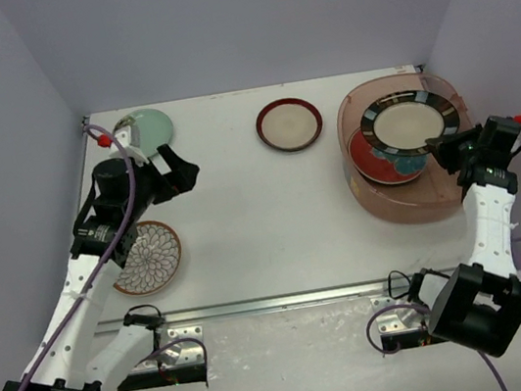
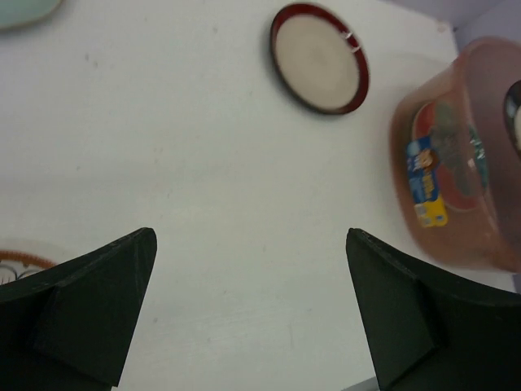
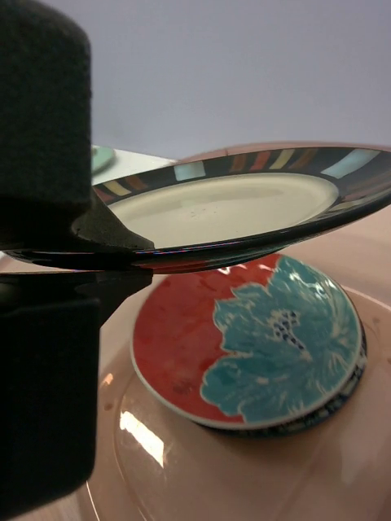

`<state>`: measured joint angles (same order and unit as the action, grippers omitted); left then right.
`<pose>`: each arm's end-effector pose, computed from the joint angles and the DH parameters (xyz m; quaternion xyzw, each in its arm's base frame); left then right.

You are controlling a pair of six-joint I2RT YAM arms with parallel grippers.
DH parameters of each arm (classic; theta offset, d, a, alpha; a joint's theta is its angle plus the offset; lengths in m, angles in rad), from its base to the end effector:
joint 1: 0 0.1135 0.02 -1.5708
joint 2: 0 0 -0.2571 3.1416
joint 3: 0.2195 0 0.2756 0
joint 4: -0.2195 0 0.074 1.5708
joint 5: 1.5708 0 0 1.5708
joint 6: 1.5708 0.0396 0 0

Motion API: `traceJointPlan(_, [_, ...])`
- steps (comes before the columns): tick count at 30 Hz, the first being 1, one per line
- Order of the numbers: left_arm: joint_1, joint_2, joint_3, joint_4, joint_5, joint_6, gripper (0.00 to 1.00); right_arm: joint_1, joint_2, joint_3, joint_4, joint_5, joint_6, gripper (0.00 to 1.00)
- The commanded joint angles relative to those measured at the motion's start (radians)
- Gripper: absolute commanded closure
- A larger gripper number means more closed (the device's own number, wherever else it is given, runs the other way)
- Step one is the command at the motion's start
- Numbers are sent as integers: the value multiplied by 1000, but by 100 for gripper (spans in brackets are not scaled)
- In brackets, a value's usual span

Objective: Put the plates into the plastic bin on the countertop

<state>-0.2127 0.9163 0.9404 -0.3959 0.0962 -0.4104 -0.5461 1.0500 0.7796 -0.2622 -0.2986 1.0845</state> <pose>0.2305 -0.0537 0.3427 -0.0544 0.8233 -0.2105 0.5243 0.2314 -0.1270 0.2657 0.5744 0.6424 0.2550 0.4386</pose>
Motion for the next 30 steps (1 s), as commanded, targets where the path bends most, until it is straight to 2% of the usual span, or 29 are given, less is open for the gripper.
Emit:
traceJointPlan(1, [3, -34, -69, 4, 47, 57, 0, 21, 42, 20, 152, 131, 48, 100])
traceJointPlan(13, [3, -40, -101, 18, 62, 68, 0, 156, 235, 9, 256, 243, -49, 100])
traceJointPlan(17, [3, -30, -97, 14, 65, 72, 0, 189, 288, -3, 291, 251, -44, 95])
traceJointPlan(19, [3, -23, -98, 6, 54, 74, 0, 197, 313, -1, 286, 263, -52, 84])
traceJointPlan(21, [3, -15, -97, 3, 45, 74, 0, 201, 338, 30, 241, 266, -65, 59])
traceJointPlan(22, [3, -14, -97, 3, 46, 73, 0, 201, 355, 35, 207, 264, -66, 48])
traceJointPlan(23, [3, -11, -94, 3, 48, 73, 0, 201, 373, 60, 182, 259, -74, 42])
traceJointPlan(26, [3, 2, -85, 2, 53, 71, 0, 204, 450, 104, 99, 236, -110, 33])
traceJointPlan(30, [3, 16, -84, -4, 53, 68, 0, 209, 490, 109, 67, 232, -126, 24])
